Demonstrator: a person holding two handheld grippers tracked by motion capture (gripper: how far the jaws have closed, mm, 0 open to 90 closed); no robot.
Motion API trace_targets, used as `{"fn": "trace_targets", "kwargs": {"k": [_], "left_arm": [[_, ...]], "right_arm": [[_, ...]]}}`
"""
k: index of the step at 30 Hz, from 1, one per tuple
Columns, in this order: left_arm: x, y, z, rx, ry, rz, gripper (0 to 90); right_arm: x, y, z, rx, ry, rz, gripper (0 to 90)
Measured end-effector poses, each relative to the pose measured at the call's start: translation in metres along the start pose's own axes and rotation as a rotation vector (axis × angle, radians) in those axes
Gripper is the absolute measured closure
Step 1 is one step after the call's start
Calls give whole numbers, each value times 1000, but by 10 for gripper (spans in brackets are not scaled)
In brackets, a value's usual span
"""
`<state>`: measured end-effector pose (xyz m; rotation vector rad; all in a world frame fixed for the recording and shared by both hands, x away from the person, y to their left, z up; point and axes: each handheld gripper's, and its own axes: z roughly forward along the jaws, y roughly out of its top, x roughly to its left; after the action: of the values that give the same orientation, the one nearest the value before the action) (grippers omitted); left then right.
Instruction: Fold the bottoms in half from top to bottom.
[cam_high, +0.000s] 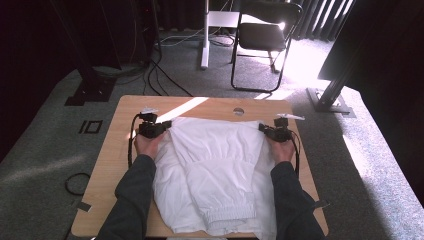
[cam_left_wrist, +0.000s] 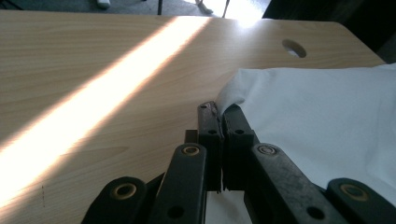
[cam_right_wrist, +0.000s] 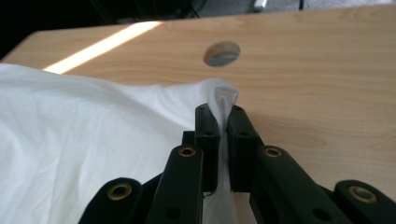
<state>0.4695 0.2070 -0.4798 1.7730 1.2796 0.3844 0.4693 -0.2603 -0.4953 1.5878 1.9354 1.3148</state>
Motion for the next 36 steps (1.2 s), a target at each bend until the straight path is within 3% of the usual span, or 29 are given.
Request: {"fn": "trace_targets", "kwargs": {"k": [4, 5, 9, 12, 15, 16, 17, 18, 20, 23, 27, 29, 32, 34, 35, 36], "left_arm": [[-7, 0, -14, -32, -24, 19, 890], [-15, -1, -28, -60, -41, 46, 890], [-32, -11, -58, -119, -72, 82, 887], [-43, -28, -76, -128, -84, 119, 884], [-51, -49, -91, -113, -99, 150, 882], [-51, -49, -91, -113, -99, 150, 882], [-52, -64, -98, -109, -128, 126, 882], [-54, -73, -99, -91, -131, 128, 882], [-60, -91, -98, -33, -127, 159, 882], [-62, -118, -88, 78, -121, 153, 882], [-65, -135, -68, 171, -81, 192, 881], [-67, -136, -57, 198, -50, 222, 880], [-63, -133, -44, 195, -46, 202, 880], [-62, -130, -42, 198, -33, 201, 879], [-60, -124, -35, 198, 2, 214, 879], [-59, -121, -32, 200, 10, 209, 879]], "right_arm": [[5, 1, -13, -25, 28, -56, 841], [6, 1, -18, -31, 34, -68, 839], [14, -8, -53, -98, 88, -114, 839], [20, -21, -78, -107, 116, -165, 839], [22, -37, -99, -116, 157, -175, 839], [22, -37, -99, -116, 157, -175, 839], [22, -42, -103, -114, 162, -178, 839], [24, -56, -111, -98, 174, -190, 839], [25, -72, -115, -68, 172, -191, 839], [24, -100, -111, 18, 166, -179, 839], [24, -125, -102, 107, 174, -156, 838], [28, -133, -93, 155, 156, -174, 838], [33, -136, -80, 200, 127, -191, 840], [35, -135, -77, 204, 115, -197, 840], [36, -133, -75, 206, 105, -202, 840], [38, -130, -70, 209, 96, -205, 840]]}}
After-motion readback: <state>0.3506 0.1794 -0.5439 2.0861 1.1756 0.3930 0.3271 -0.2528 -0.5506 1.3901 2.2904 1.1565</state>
